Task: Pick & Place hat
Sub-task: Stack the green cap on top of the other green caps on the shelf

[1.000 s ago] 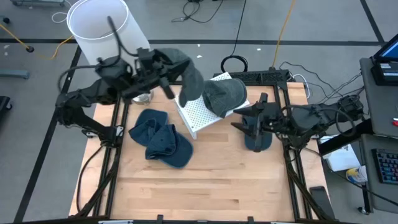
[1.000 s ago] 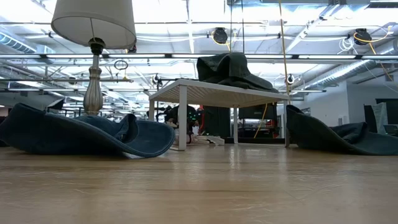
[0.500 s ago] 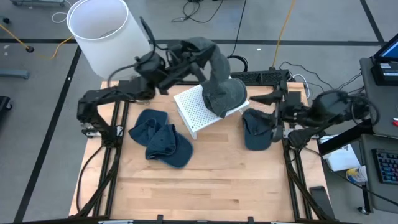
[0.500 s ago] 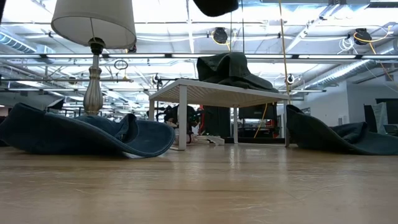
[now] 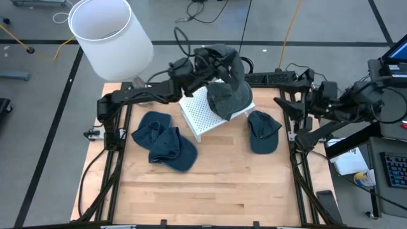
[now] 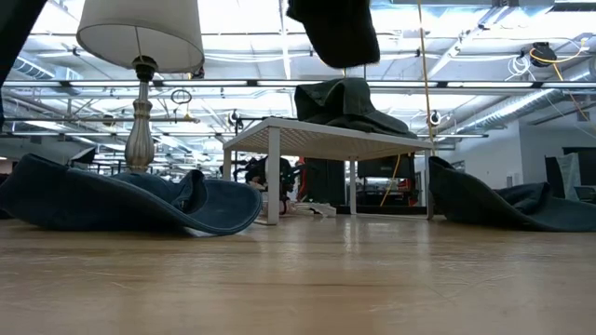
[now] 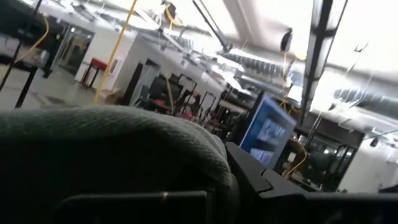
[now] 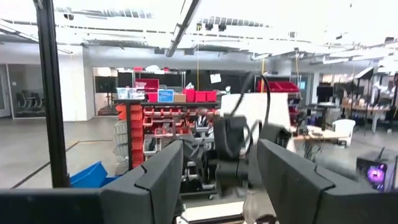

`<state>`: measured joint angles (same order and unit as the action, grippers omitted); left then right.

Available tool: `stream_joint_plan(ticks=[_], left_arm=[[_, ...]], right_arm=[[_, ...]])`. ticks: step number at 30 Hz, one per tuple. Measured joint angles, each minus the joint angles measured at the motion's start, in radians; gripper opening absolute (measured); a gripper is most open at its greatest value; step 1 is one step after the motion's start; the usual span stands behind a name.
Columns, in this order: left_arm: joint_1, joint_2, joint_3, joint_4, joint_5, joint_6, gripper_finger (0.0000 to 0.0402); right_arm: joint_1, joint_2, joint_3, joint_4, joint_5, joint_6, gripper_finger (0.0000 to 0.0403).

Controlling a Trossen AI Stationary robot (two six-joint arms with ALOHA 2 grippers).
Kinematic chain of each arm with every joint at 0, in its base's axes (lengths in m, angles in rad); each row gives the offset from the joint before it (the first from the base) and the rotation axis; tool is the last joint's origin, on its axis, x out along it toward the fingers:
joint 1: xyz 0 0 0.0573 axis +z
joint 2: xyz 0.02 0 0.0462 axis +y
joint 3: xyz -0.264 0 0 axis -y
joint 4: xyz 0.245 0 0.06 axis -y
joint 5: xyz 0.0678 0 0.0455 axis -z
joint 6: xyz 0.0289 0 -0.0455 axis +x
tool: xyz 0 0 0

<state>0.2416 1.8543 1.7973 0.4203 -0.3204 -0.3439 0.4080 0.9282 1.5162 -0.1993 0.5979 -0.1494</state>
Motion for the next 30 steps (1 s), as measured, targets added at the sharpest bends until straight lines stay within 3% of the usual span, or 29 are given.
stream_joint_plan(ticks=[8,14,30], left_arm=[[0.003,0.089,0.0,-0.033,-0.054,-0.062,0.0017],[-0.001,0.09,0.0,-0.211,-0.116,-0.087,0.0017],[-0.033,0.086,0.0,-0.464,-0.088,-0.119,0.0017]], right_arm=[[0.0,-0.011,0.0,-0.015,-0.001,-0.064,0.0198],[0.0,-0.011,0.0,-0.072,-0.001,-0.074,0.0199],[0.0,-0.022,0.0,-0.09,0.0,-0.125,0.0198]])
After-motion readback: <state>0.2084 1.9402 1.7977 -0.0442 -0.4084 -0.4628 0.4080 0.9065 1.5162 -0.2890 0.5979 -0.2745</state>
